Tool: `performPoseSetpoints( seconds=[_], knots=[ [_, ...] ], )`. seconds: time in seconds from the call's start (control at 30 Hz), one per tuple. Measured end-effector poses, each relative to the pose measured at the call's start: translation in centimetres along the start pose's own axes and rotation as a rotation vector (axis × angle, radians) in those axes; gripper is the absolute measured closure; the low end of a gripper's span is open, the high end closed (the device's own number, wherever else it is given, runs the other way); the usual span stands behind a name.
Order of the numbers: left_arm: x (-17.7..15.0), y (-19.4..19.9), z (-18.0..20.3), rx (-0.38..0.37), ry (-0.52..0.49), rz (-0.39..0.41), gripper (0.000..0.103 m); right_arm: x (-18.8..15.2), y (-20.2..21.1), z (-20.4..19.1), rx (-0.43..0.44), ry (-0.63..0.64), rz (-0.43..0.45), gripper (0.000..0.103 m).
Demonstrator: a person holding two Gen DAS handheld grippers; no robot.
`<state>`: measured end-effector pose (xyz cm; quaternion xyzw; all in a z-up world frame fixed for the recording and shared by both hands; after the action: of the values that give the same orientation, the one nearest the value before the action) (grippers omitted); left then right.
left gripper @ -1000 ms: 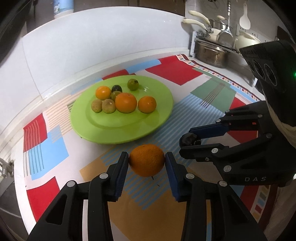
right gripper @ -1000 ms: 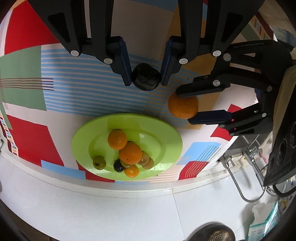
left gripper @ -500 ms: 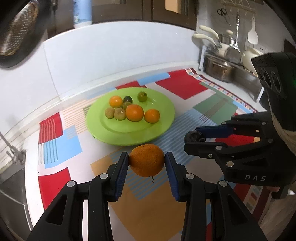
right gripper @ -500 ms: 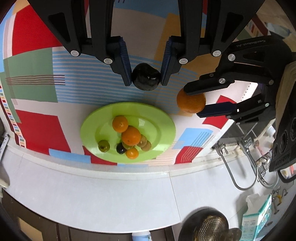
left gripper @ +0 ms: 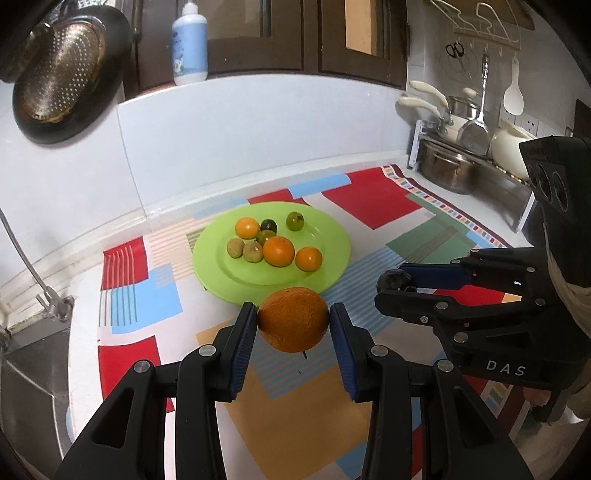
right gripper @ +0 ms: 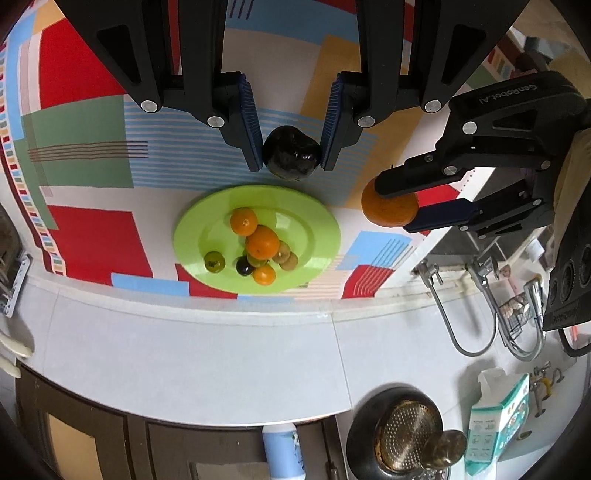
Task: Organize fruits
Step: 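Carry the orange and dark plum over the green plate with both grippers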
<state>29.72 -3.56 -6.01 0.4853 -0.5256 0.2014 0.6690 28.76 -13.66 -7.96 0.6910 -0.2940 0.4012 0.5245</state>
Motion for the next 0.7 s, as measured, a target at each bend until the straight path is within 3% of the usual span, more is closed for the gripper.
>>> performPoseSetpoints(
  seconds=[0.7],
  knots=[
    [4.1, 1.1, -1.2, 0.097, 0.055, 0.109, 0.063, 4.4, 1.1, 1.8, -0.045, -0.011, 0.137, 0.07]
  ],
)
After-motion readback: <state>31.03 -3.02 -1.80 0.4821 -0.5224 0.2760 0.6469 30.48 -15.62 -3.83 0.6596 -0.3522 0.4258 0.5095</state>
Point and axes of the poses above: each gripper's, at about its wrist camera, not at the fingertips, and y roughly against the way its jaws point, z to its right, x to its top, the point moved 6 cm from there along -y, roughly the way its jaws point, and after that the axes turned 13 degrees about z, right-handed, at the moved point
